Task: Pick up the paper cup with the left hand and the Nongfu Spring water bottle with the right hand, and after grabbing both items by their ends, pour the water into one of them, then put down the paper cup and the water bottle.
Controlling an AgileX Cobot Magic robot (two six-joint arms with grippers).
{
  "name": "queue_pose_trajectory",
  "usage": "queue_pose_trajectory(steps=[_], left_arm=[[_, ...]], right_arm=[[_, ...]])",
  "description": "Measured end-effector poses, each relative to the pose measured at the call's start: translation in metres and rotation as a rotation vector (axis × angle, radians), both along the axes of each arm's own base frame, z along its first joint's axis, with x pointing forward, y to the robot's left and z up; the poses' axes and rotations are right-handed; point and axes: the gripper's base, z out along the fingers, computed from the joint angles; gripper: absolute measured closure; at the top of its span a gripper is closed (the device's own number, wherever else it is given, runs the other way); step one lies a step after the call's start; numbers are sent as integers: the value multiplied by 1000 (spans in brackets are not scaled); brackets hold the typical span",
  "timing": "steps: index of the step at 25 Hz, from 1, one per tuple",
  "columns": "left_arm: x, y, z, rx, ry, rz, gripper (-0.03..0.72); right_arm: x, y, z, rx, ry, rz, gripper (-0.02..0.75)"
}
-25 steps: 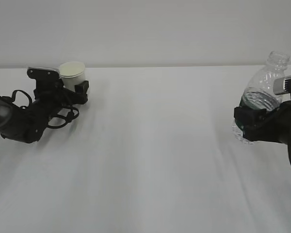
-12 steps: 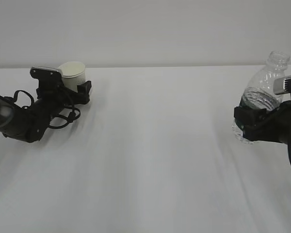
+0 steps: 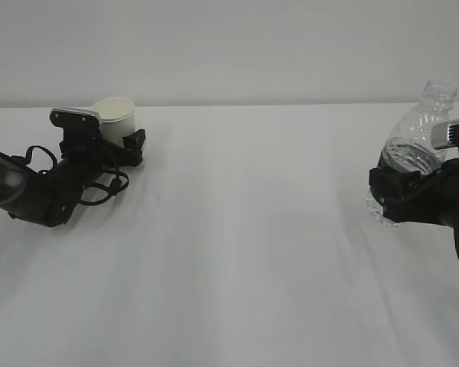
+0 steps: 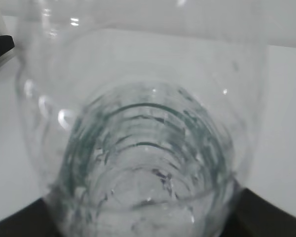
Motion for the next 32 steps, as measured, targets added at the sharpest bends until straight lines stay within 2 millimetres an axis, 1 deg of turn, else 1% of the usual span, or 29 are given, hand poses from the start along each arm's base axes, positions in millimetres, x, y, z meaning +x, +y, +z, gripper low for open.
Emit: queue_pose_trajectory(steps=[5, 15, 18, 24, 32], left_arm=[[2, 0, 5, -15, -46, 2, 23], [2, 0, 6, -18, -54, 4, 51], [2, 0, 7, -22, -67, 3, 71], [1, 0, 10, -30, -96, 1, 148], [1, 0, 8, -24, -80, 0, 163]], right_arm=[[0, 0, 0, 0, 0, 0, 328], [0, 0, 0, 0, 0, 0, 328], [0, 0, 0, 0, 0, 0, 328], [0, 0, 0, 0, 0, 0, 328], [0, 0, 0, 0, 0, 0, 328]])
